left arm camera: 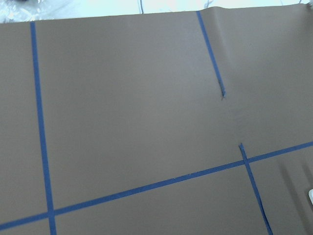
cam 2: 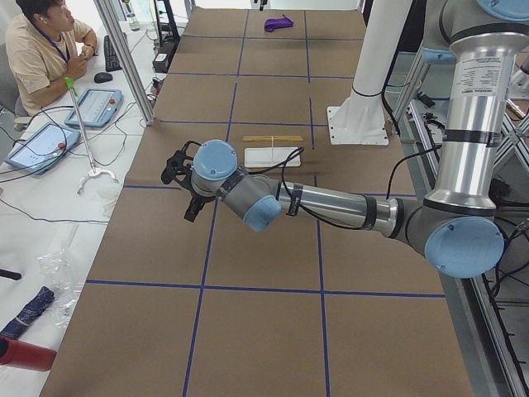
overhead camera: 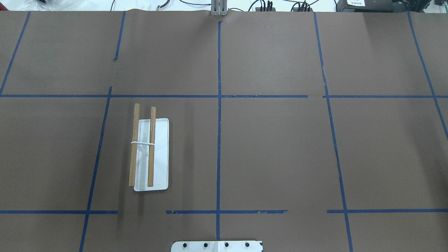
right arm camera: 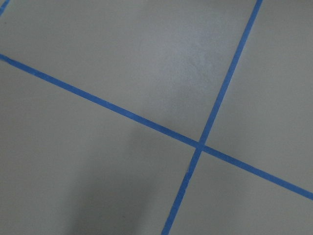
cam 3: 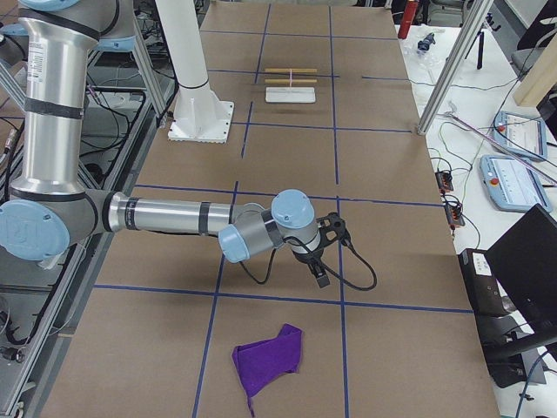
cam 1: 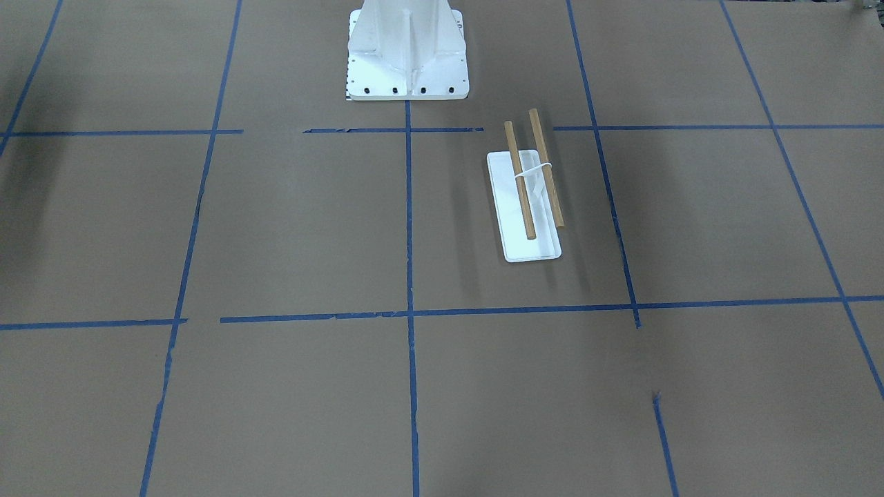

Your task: Hang towel on rack

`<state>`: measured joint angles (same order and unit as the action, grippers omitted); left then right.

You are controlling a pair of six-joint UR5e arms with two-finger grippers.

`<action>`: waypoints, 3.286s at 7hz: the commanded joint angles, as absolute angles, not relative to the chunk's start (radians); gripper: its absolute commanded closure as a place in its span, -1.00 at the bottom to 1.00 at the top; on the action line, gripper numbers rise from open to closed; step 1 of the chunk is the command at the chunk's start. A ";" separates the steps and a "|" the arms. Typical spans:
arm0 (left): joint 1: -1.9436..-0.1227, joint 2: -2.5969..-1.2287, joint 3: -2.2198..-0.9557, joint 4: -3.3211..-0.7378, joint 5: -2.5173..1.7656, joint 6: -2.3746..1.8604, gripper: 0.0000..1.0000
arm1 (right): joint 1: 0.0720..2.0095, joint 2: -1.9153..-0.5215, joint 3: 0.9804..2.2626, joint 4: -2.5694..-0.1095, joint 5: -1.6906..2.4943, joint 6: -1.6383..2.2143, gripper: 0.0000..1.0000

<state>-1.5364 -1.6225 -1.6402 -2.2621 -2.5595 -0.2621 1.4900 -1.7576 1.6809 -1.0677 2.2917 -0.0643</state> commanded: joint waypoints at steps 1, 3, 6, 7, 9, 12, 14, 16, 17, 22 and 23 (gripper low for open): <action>-1.537 -1.550 -1.638 -2.495 -2.495 -0.256 -1.00 | 1.483 -1.863 1.658 -1.022 2.211 -0.168 -1.00; -1.499 -1.494 -1.617 -2.554 -2.496 -0.261 -1.00 | 1.482 -1.884 1.472 -0.828 2.200 -0.175 -1.00; -1.497 -1.460 -1.647 -2.562 -2.465 -0.256 -1.00 | 1.399 -1.913 1.294 -0.542 2.131 -0.081 -0.96; -1.497 -1.460 -1.651 -2.562 -2.461 -0.256 -1.00 | 1.352 -1.934 1.286 -0.528 2.123 -0.086 -0.93; -1.497 -1.462 -1.655 -2.566 -2.461 -0.256 -1.00 | 1.307 -1.948 1.272 -0.525 2.086 -0.165 -0.52; -1.497 -1.463 -1.660 -2.565 -2.461 -0.259 -1.00 | 1.308 -1.970 1.263 -0.522 2.083 -0.205 0.03; -1.497 -1.463 -1.660 -2.566 -2.461 -0.259 -1.00 | 1.310 -1.970 1.262 -0.522 2.046 -0.245 0.93; -1.497 -1.463 -1.660 -2.565 -2.461 -0.261 -1.00 | 1.313 -1.970 1.273 -0.520 2.049 -0.281 1.00; -1.497 -1.462 -1.660 -2.565 -2.454 -0.259 -1.00 | 1.321 -1.962 1.294 -0.520 2.057 -0.281 1.00; -1.347 -1.678 -1.785 -2.024 -2.157 -0.273 -1.00 | 1.350 -1.884 1.717 -0.839 2.138 -0.177 1.00; -1.330 -1.728 -1.861 -1.868 -2.155 -0.319 -1.00 | 1.348 -1.876 1.855 -0.932 2.163 -0.044 1.00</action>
<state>-1.3542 -1.6608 -1.7766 -2.0618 -2.1957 -0.2835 1.3481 -1.8899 1.6933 -0.8051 2.1345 -0.1678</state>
